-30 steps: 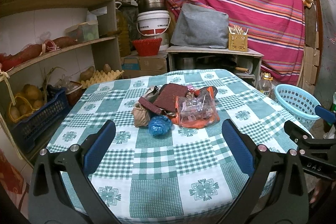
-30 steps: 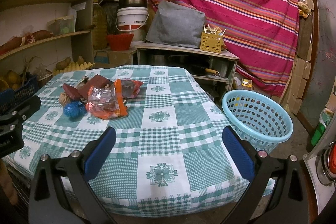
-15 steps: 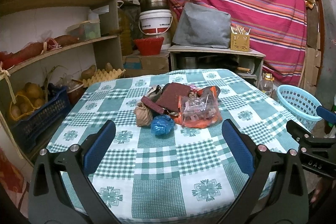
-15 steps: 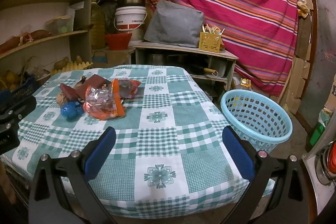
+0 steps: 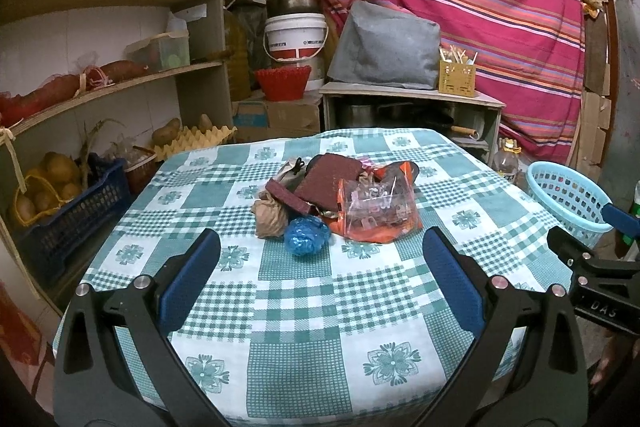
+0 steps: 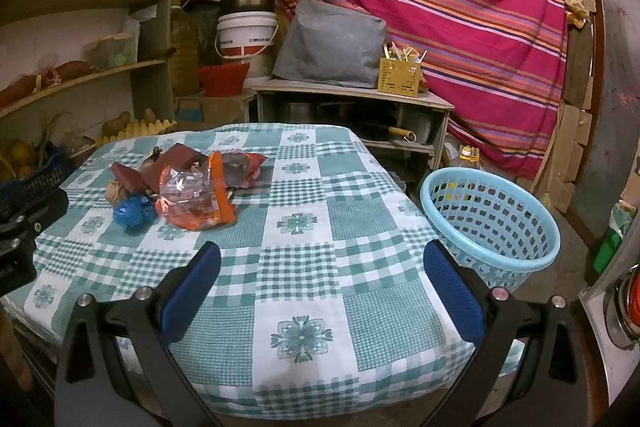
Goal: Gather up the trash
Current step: 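Grasp the clear plastic bag with the right tool while the left tool grasps the red pad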
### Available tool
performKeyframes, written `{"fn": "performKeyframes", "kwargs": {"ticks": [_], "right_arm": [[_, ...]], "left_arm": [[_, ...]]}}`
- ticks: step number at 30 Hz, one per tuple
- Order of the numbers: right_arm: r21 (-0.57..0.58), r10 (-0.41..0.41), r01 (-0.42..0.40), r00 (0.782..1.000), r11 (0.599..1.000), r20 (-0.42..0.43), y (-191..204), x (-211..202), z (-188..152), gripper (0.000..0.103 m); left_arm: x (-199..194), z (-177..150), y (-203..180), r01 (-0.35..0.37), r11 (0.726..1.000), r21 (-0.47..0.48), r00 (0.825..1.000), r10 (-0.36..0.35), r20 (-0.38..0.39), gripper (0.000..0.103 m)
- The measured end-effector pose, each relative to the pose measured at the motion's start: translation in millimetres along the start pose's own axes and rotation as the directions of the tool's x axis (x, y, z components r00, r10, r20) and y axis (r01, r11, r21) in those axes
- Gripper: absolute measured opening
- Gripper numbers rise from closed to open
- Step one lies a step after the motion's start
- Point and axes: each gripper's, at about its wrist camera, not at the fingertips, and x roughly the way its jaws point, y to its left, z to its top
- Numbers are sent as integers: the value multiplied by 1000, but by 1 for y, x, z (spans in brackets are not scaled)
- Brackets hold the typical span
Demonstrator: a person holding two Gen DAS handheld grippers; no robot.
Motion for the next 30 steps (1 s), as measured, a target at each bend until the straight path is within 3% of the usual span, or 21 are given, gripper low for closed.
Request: {"fn": "performKeyframes", "kwargs": {"ticks": [10, 14, 17, 22, 30], "right_arm": [[-9, 1, -1, 1000, 1000, -15, 0, 17, 6, 99], [-18, 13, -13, 999, 1000, 29, 1, 20, 8, 99], [-35, 32, -33, 999, 999, -33, 2, 29, 14, 99], [11, 64, -63, 996, 998, -64, -2, 41, 37, 99], [-39, 100, -104, 991, 994, -84, 27, 73, 81, 99]], "left_arm": [[18, 2, 1, -9, 1000, -13, 1000, 9, -27, 98], [29, 5, 5, -20, 1000, -8, 999, 19, -45, 98], [39, 9, 9, -27, 1000, 9, 998, 28, -62, 98], [55, 30, 22, -30, 1000, 7, 997, 30, -72, 98], [87, 63, 39, -64, 998, 4, 994, 64, -86, 98]]}}
